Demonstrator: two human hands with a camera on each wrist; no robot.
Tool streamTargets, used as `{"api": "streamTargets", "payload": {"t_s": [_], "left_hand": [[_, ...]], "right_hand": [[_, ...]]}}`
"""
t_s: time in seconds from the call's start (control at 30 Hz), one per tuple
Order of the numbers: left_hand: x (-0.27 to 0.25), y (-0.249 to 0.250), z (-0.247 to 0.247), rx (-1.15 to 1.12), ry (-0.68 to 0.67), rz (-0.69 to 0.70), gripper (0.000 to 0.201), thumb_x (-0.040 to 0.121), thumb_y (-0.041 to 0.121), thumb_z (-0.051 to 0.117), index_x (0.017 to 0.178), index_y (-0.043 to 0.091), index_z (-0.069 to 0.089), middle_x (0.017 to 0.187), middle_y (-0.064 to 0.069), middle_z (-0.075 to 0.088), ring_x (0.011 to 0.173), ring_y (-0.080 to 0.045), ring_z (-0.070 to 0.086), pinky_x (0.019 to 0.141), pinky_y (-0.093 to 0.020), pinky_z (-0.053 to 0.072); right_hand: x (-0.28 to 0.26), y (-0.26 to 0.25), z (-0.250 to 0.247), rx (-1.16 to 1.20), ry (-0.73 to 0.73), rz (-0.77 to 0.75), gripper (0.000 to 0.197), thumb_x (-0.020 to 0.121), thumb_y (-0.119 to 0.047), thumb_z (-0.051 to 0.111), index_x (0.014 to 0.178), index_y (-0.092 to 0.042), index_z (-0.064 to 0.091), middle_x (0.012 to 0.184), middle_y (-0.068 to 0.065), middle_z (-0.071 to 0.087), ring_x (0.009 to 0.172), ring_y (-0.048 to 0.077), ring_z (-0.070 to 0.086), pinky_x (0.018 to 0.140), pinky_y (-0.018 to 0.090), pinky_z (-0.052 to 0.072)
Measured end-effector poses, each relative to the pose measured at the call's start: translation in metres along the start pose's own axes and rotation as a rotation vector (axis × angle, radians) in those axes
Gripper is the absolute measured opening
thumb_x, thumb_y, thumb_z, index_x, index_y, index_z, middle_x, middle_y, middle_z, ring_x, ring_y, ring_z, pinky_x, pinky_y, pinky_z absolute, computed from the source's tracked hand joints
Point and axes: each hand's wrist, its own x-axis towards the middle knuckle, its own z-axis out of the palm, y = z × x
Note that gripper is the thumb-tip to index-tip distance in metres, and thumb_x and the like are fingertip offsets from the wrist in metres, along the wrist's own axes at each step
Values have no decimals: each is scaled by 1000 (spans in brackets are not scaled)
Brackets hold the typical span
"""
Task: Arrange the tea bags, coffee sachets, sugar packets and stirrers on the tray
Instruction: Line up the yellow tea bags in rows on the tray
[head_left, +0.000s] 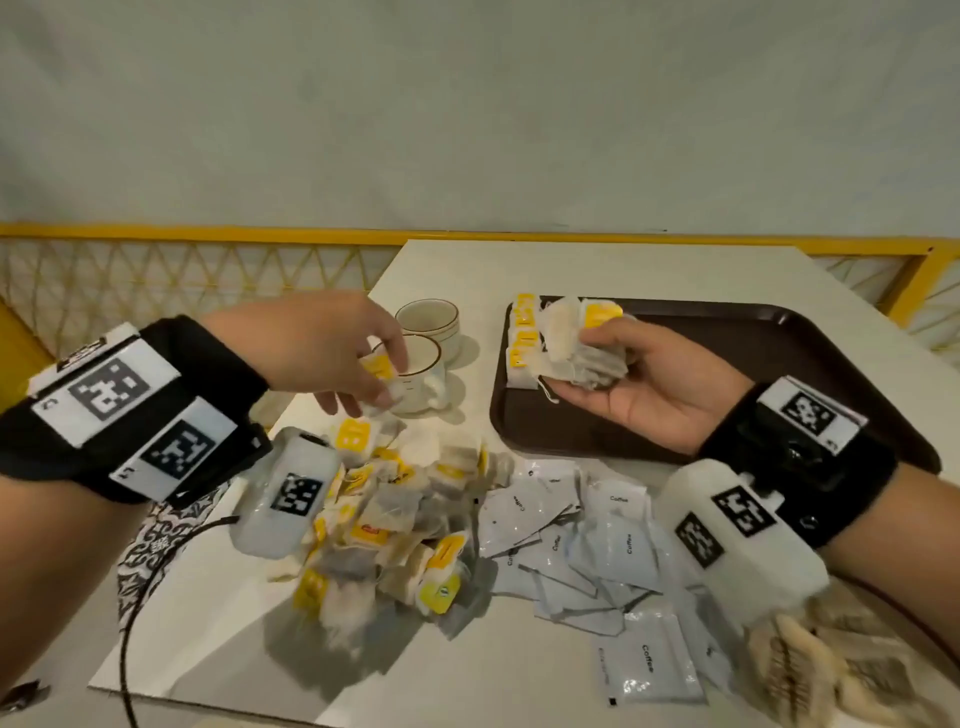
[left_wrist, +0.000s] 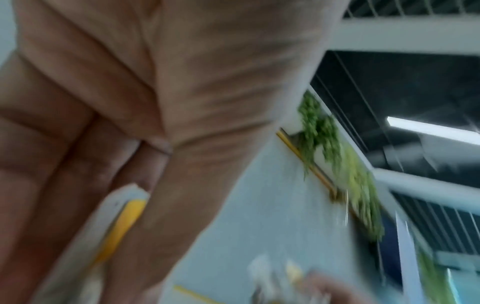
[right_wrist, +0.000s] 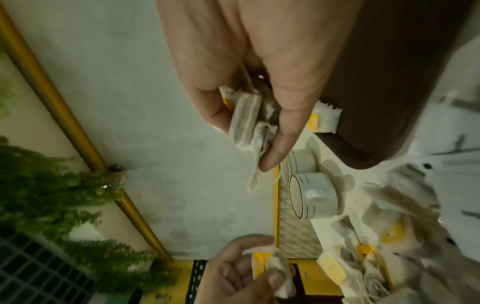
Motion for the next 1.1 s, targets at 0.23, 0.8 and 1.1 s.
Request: {"api": "streamTargets", "payload": {"t_s": [0.23, 0.8, 1.1], "left_hand": [[34, 91, 19, -766, 93, 282, 7, 93, 6, 58, 98, 10, 59, 78, -4, 59, 64, -20, 70, 50, -23, 53], [129, 211, 71, -995, 274, 335, 19, 90, 6, 50, 81, 10, 66, 67, -2, 57, 52, -9, 54, 47, -20, 44], [120, 189, 69, -821, 378, 552, 12, 84, 12, 69, 82, 23, 66, 77, 8, 60, 60, -1, 53, 59, -24, 51]], "right_hand": [[-24, -12, -25, 164, 80, -89, 44, 72, -14, 68, 115, -5, 62, 111, 17, 67, 87, 29, 71, 63, 38, 58], [-16, -96, -50, 355, 87, -470, 19, 93, -5, 52, 112, -1, 51, 105, 22, 58, 82, 32, 63, 69, 36, 57], [-11, -95, -47, 277, 55, -402, 26, 94, -5, 53, 120, -2, 51, 115, 22, 58, 81, 30, 64, 67, 34, 57]]}}
